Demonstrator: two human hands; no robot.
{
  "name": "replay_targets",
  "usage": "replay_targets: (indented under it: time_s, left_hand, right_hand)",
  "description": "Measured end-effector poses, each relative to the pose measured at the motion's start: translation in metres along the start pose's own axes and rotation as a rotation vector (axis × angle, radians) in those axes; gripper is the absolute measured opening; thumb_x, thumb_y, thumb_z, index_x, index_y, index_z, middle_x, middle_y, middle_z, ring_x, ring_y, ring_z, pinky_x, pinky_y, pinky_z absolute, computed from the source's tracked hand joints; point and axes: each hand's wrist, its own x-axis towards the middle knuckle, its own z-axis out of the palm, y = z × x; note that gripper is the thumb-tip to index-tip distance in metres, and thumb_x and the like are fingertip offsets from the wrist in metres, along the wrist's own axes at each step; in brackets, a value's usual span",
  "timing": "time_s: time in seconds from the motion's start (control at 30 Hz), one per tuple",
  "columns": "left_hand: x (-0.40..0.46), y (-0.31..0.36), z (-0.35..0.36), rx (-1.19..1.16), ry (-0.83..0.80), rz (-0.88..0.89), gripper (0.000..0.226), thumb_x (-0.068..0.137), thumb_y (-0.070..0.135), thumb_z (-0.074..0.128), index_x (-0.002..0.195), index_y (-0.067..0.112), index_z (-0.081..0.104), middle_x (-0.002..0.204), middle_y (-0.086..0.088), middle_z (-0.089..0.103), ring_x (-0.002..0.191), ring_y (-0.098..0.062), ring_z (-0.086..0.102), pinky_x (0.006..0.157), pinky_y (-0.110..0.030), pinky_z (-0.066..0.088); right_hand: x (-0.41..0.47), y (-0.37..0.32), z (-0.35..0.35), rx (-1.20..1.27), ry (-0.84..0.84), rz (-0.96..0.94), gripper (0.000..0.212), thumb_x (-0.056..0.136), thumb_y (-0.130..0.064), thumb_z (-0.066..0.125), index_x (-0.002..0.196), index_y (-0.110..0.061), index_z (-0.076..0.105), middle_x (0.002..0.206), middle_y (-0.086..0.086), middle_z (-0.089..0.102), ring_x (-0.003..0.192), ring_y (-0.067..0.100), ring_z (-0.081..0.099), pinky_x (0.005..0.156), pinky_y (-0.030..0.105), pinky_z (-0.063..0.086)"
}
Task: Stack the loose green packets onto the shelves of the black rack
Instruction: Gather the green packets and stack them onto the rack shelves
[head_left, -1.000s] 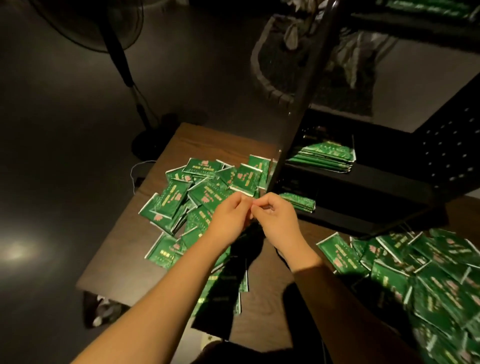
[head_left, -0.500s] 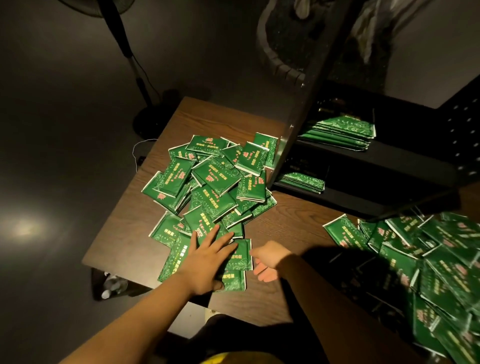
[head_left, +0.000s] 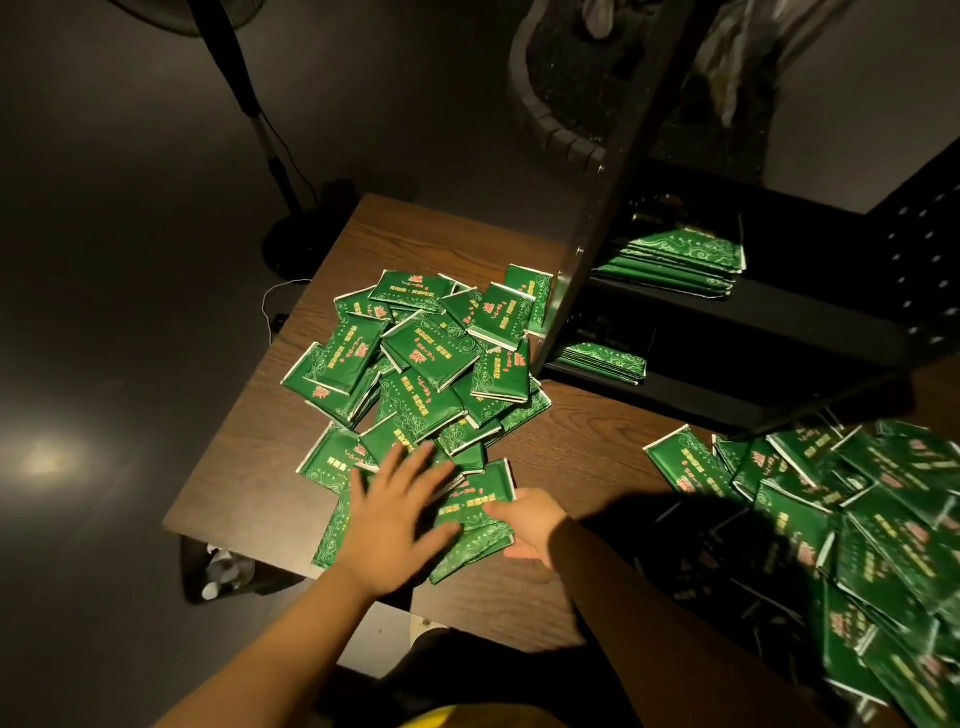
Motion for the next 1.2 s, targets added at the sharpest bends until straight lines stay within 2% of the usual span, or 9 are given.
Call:
replay_targets:
  time_s: [0.17, 0.37, 0.57, 0.63, 0.73, 0.8, 0.9, 1.07, 1.2]
  left_hand:
    - [-0.022, -0.022, -0.020, -0.132, 0.062, -0.612, 0.080, 0.081, 0.045, 0.073, 0.146, 0.015, 0.036, 0.146, -0.011, 0.040, 0.133, -0.032, 0.038, 0.106, -0.056, 0.037]
    - [-0.027, -0.005, -0.014, -0.363, -0.119, -0.786, 0.052, 0.078, 0.040, 0.081, 0.103, 0.012, 0.045, 0.098, -0.007, 0.061, 0.087, -0.026, 0.059, 0.079, -0.040, 0.054]
    - [-0.006, 0.051, 0.012, -0.609, -0.174, -0.821, 0.025, 0.088, 0.024, 0.070, 0.094, 0.009, 0.051, 0.083, -0.007, 0.066, 0.071, -0.021, 0.064, 0.062, -0.032, 0.054]
    - [0.001, 0.068, 0.019, -0.837, -0.166, -0.916, 0.017, 0.089, 0.017, 0.067, 0.099, 0.006, 0.057, 0.087, -0.013, 0.069, 0.075, -0.027, 0.068, 0.070, -0.037, 0.059]
    - [0.010, 0.084, 0.029, -1.177, -0.202, -1.060, 0.027, 0.087, 0.011, 0.066, 0.108, 0.000, 0.054, 0.092, -0.024, 0.069, 0.078, -0.036, 0.069, 0.073, -0.045, 0.060]
    - [0.015, 0.099, 0.032, -1.349, -0.167, -1.121, 0.025, 0.089, 0.008, 0.062, 0.106, -0.001, 0.047, 0.079, -0.024, 0.064, 0.061, -0.035, 0.067, 0.059, -0.047, 0.059]
    - [0.023, 0.120, 0.026, -1.564, -0.179, -1.167, 0.006, 0.101, 0.001, 0.043, 0.106, -0.001, 0.046, 0.058, -0.017, 0.053, 0.031, -0.024, 0.053, 0.031, -0.025, 0.043]
    - [0.033, 0.124, 0.035, -1.828, -0.318, -1.129, 0.015, 0.096, -0.004, 0.035, 0.098, -0.002, 0.050, 0.085, -0.021, 0.062, 0.078, -0.031, 0.065, 0.073, -0.042, 0.060]
    - [0.047, 0.110, 0.027, -1.684, -0.285, -0.849, 0.020, 0.094, 0.000, 0.050, 0.113, 0.007, 0.053, 0.108, -0.017, 0.064, 0.101, -0.030, 0.063, 0.090, -0.039, 0.057]
  right_hand:
    - [0.000, 0.003, -0.028, 0.091, 0.116, 0.079, 0.063, 0.088, -0.009, 0.071, 0.143, -0.003, 0.041, 0.144, 0.021, 0.045, 0.119, 0.034, 0.055, 0.080, 0.041, 0.059]
    - [-0.005, 0.010, -0.062, 0.209, 0.211, 0.117, 0.033, 0.083, 0.008, 0.070, 0.114, 0.005, 0.060, 0.092, 0.017, 0.065, 0.078, 0.028, 0.062, 0.080, 0.045, 0.055]
    - [-0.013, 0.016, -0.078, 0.418, 0.191, 0.137, 0.040, 0.085, 0.012, 0.063, 0.122, 0.007, 0.050, 0.134, 0.027, 0.044, 0.120, 0.040, 0.048, 0.094, 0.048, 0.049]
    - [-0.013, 0.023, -0.081, 0.477, 0.165, 0.180, 0.020, 0.086, 0.011, 0.060, 0.104, 0.003, 0.055, 0.112, 0.024, 0.052, 0.104, 0.032, 0.054, 0.094, 0.045, 0.049]
    - [-0.011, 0.031, -0.080, 0.558, 0.173, 0.182, 0.009, 0.088, 0.010, 0.056, 0.092, 0.002, 0.056, 0.074, 0.009, 0.042, 0.067, 0.018, 0.045, 0.066, 0.032, 0.048]
    - [-0.011, 0.035, -0.076, 0.495, 0.206, 0.177, 0.008, 0.089, 0.006, 0.059, 0.094, 0.001, 0.057, 0.077, 0.011, 0.048, 0.067, 0.019, 0.047, 0.058, 0.031, 0.047]
    - [-0.006, 0.033, -0.069, 0.288, 0.294, 0.095, 0.039, 0.089, -0.003, 0.067, 0.125, 0.005, 0.054, 0.118, 0.023, 0.061, 0.096, 0.030, 0.060, 0.078, 0.031, 0.047]
    - [-0.013, 0.025, -0.075, 0.203, 0.249, -0.009, 0.066, 0.092, -0.002, 0.064, 0.148, 0.004, 0.030, 0.149, 0.025, 0.038, 0.133, 0.037, 0.043, 0.107, 0.040, 0.037]
    - [-0.023, 0.023, -0.097, 0.192, 0.283, -0.171, 0.077, 0.088, 0.005, 0.064, 0.152, -0.009, 0.023, 0.152, 0.014, 0.036, 0.127, 0.025, 0.045, 0.095, 0.037, 0.046]
